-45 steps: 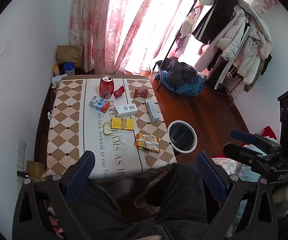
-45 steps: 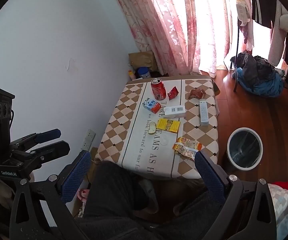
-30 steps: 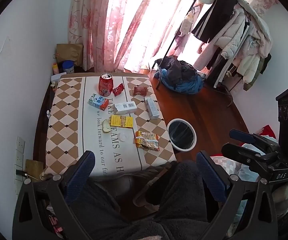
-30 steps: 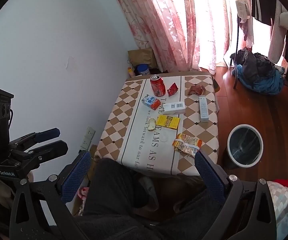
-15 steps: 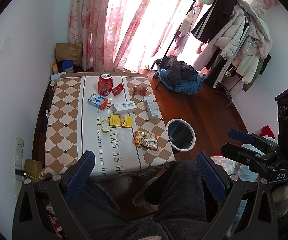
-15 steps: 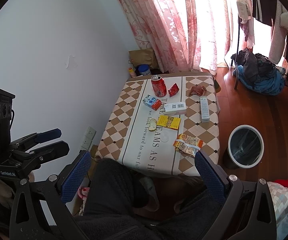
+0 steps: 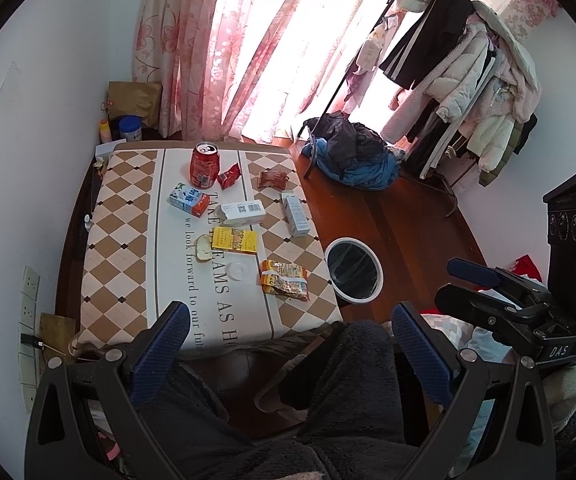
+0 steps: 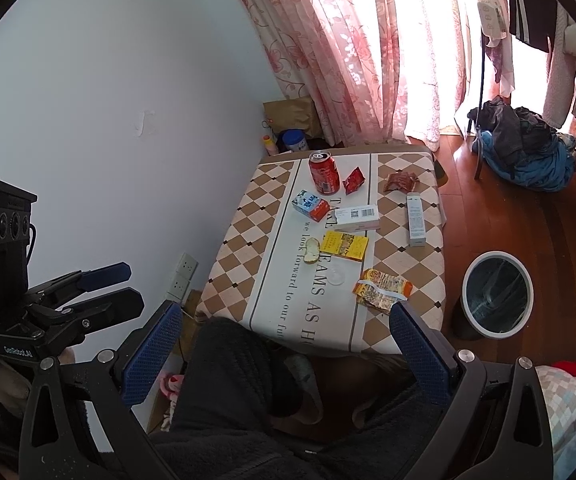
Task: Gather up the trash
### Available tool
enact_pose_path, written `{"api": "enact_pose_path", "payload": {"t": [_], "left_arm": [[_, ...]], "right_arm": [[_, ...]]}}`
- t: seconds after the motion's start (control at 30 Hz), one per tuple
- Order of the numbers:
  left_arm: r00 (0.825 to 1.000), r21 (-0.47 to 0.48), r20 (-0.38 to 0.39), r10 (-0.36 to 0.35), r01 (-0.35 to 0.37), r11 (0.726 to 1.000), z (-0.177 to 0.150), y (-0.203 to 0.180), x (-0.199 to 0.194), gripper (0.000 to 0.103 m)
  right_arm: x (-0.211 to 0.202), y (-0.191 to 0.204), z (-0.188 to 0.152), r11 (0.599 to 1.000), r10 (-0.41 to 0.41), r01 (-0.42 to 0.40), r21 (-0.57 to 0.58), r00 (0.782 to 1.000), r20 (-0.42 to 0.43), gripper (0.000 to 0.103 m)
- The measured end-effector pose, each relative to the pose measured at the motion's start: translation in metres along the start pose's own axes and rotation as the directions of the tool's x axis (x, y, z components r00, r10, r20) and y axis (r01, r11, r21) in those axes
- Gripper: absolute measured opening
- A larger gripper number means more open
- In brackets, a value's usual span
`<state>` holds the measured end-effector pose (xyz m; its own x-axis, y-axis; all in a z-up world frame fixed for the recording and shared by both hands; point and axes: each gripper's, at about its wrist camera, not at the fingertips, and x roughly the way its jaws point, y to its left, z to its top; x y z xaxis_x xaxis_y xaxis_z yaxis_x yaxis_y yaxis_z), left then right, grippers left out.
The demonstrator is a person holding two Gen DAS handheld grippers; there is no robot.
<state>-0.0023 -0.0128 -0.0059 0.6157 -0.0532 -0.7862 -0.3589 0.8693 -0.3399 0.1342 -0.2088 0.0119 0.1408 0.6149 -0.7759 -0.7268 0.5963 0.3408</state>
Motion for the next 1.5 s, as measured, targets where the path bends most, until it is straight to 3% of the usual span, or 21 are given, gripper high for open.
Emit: {"api": "enact_pose_path", "payload": {"t": [1.5], "left_arm": [[1.0,0.003,0.007,-0.024,0.024,1.0,0.0079,0.0001,-0.0022,0.103]], "right_arm": [[-0.003,0.0028,0.0042,1.0,0.003,-0.002,-0.019,1.0,0.012,0.103]]}}
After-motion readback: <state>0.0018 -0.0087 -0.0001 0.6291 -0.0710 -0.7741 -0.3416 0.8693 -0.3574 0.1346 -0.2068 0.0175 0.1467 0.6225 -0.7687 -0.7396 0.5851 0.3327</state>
